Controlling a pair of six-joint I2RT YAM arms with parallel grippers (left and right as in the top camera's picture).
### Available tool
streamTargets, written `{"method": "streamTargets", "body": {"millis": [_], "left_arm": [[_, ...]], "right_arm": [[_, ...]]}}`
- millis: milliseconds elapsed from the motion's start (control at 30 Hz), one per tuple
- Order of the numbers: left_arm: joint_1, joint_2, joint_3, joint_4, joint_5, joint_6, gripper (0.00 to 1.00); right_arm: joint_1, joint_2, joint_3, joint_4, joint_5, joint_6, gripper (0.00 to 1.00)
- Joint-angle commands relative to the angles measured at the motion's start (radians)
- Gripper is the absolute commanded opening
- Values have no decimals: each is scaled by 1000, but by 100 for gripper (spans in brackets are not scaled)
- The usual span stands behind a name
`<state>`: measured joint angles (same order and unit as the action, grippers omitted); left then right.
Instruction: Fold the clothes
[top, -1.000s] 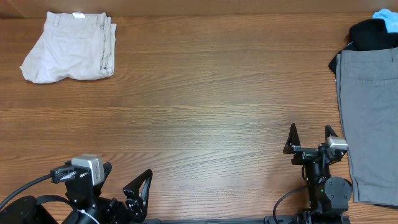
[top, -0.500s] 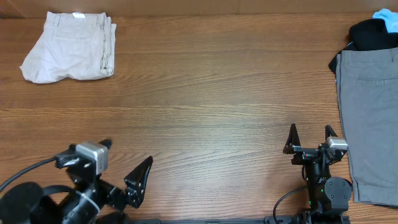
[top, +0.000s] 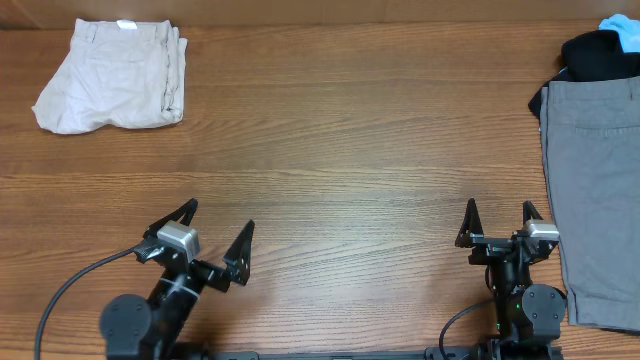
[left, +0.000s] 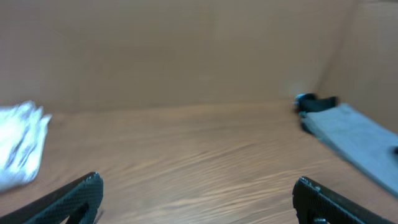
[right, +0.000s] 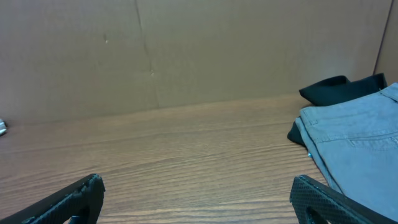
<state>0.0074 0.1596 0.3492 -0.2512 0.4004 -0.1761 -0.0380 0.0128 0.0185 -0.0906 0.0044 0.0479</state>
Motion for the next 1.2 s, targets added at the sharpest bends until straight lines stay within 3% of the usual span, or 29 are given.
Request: {"method": "streamTargets", "body": {"millis": [0, 367, 600, 667, 1167], "left_arm": [[-9, -53, -104, 92, -146, -53, 100], [-8, -157, -342, 303, -333, -9, 100], [-6, -157, -345, 243, -335, 166, 100], [-6, -157, -345, 171, -346, 159, 100], [25, -155, -344, 177, -359, 188, 100]], "right_arm": [[-3, -10, -11, 7, 5, -8, 100], [-3, -10, -11, 7, 5, -8, 100], [-3, -10, -11, 7, 5, -8, 100], [-3, -10, -11, 7, 5, -7, 100], [-3, -10, -11, 7, 5, -7, 100]]}}
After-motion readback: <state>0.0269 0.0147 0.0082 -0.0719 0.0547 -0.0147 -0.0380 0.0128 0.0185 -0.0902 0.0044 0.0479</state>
